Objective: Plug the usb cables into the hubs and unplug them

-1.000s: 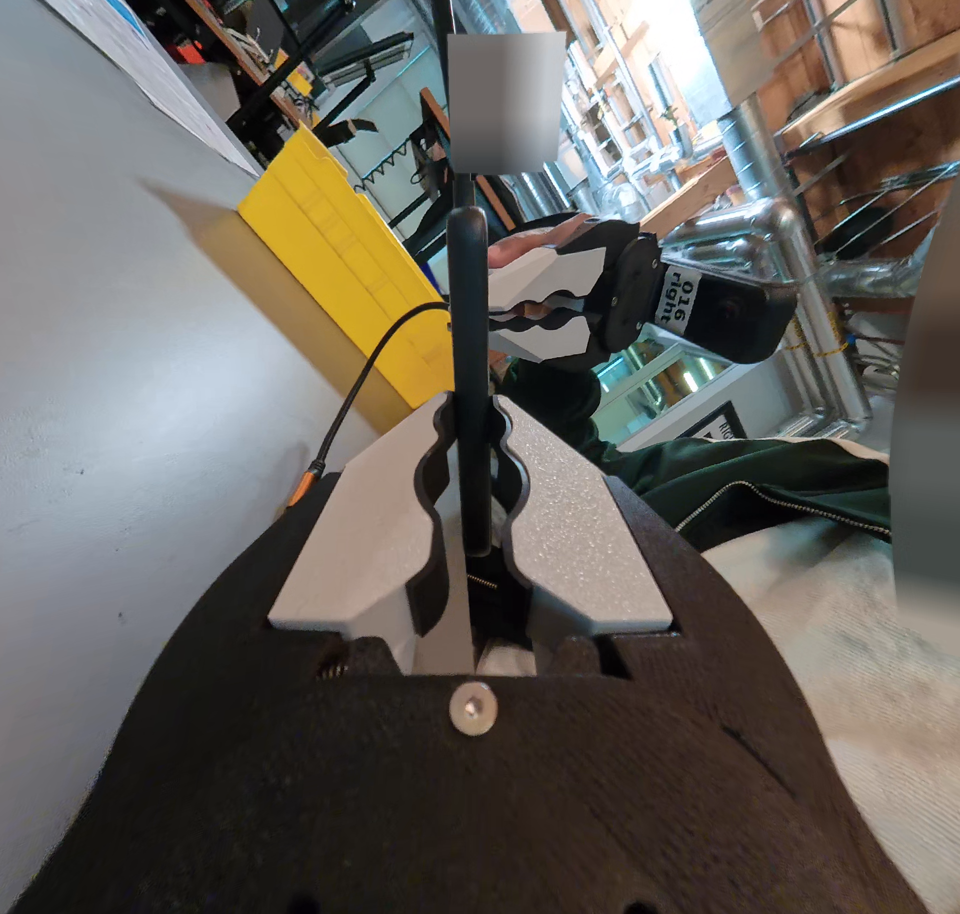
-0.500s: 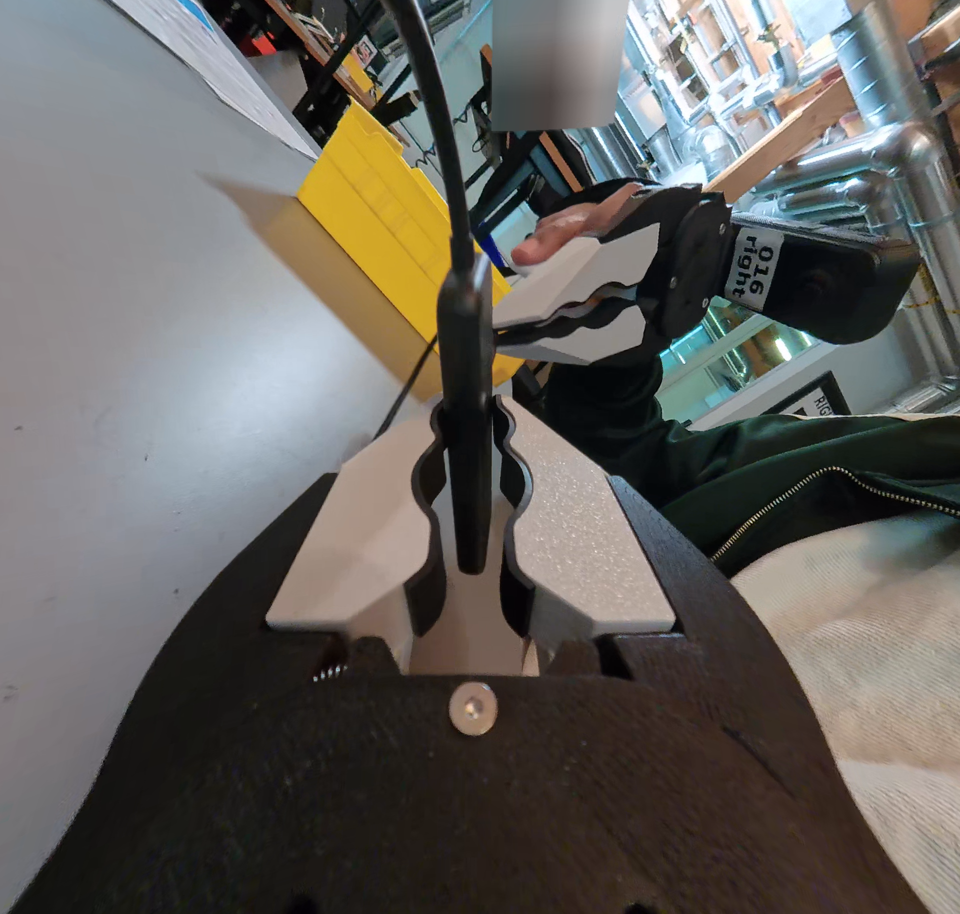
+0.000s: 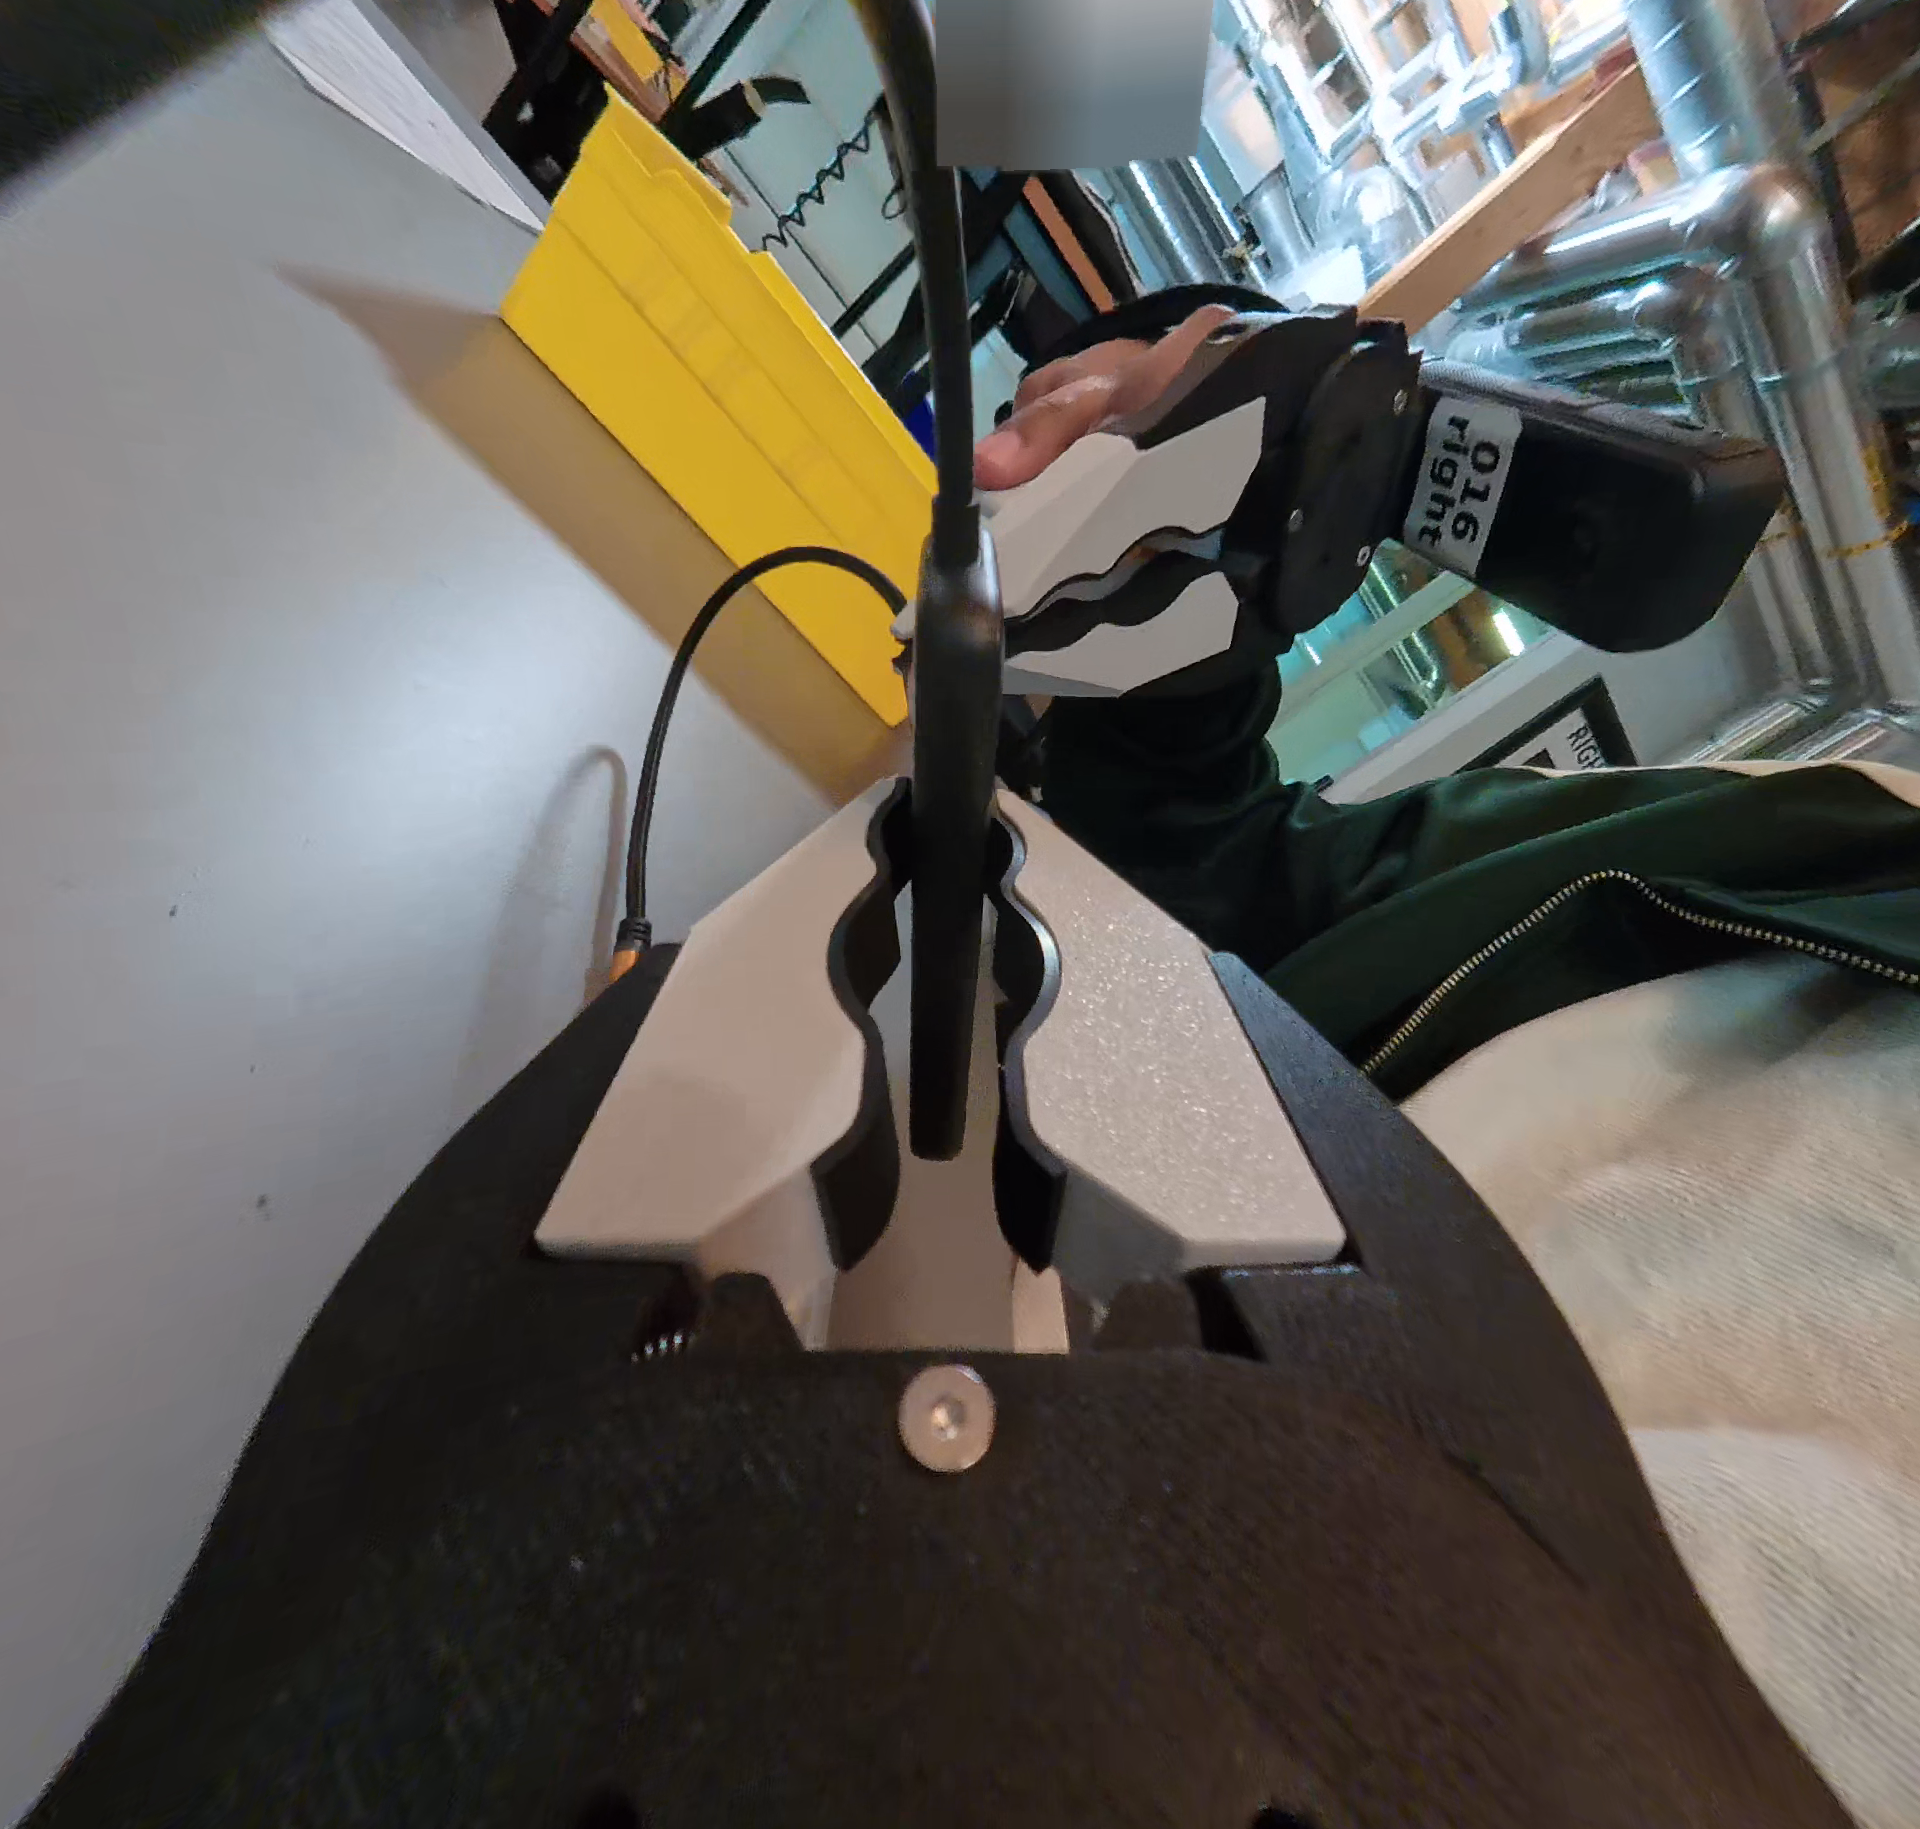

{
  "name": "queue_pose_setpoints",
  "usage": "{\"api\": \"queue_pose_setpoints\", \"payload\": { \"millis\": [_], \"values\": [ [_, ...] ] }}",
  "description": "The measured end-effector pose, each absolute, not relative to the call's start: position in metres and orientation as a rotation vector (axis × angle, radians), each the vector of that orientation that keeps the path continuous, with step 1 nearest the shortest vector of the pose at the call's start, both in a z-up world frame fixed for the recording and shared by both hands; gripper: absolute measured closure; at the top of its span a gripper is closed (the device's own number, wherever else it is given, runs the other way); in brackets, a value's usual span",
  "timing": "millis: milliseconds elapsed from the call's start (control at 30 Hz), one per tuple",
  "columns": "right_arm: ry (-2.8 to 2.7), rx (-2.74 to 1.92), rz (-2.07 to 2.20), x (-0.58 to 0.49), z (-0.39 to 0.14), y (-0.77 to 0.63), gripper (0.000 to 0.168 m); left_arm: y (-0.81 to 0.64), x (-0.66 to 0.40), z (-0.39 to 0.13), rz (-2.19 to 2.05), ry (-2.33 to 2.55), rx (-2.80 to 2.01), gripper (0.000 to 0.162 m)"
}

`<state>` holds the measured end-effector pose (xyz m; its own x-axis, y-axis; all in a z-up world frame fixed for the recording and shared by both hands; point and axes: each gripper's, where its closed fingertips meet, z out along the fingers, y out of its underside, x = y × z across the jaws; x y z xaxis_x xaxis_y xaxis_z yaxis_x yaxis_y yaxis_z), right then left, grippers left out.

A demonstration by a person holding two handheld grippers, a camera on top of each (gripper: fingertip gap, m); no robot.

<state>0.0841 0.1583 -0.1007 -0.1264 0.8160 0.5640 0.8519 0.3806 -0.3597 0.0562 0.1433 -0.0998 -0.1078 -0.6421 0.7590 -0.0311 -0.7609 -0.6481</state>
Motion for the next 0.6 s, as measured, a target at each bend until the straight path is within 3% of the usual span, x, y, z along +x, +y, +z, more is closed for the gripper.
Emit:
{"api": "queue_pose_setpoints", "payload": {
  "millis": [600],
  "values": [
    [-1.882, -1.441, 0.102, 0.074, -0.093, 0.151, 0.167, 0.139, 0.057, -0.100, -1.978, 0.745, -1.748, 0.152]
  ]
}}
